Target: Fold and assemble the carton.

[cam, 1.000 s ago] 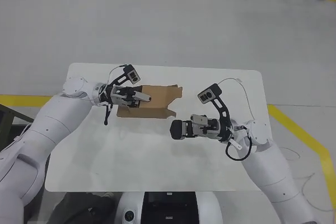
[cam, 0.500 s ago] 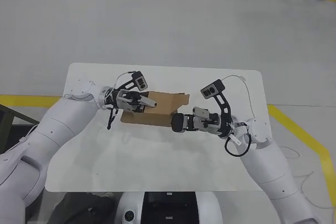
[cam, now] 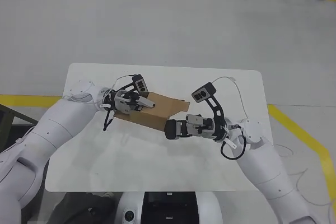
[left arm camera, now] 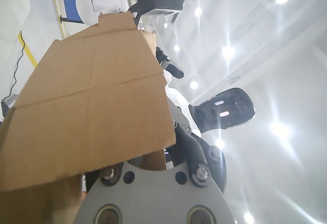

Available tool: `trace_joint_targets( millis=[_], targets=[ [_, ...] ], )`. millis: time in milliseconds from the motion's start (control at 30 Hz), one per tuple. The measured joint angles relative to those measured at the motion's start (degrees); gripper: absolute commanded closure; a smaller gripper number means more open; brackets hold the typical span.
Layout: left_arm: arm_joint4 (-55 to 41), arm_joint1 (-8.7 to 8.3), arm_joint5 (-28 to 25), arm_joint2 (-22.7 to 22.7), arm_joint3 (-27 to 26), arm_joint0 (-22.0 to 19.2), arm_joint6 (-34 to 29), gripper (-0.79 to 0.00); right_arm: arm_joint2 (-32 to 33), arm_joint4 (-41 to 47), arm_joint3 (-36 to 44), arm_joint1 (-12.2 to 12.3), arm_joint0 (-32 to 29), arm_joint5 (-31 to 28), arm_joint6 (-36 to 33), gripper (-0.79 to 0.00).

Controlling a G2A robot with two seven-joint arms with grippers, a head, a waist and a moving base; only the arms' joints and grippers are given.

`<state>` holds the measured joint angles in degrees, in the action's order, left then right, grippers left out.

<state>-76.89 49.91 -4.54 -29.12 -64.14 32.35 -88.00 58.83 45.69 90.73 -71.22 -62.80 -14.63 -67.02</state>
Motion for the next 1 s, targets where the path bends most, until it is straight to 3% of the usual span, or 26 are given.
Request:
trace_joint_targets(
  millis=[567,833,1000],
  targets=[
    [-3.2,-0.96,0.7,0.8,-1.2,0.3,0.0,0.000,9.4,2.6,-3.2,1.2,-2.5,-3.3,1.6,-0.785],
    [-4.0,-1.57,1.3,0.8,-3.2,1.0,0.0,0.000,7.1,2.7,-8.1,0.2,1.4,-5.4,3.7,-0.785],
    [-4.2,-1.88,1.6,0.8,-3.5,1.2,0.0,0.000,5.2,8.3,-9.5,-0.5,2.5,-3.7,0.0,-0.785]
  ],
)
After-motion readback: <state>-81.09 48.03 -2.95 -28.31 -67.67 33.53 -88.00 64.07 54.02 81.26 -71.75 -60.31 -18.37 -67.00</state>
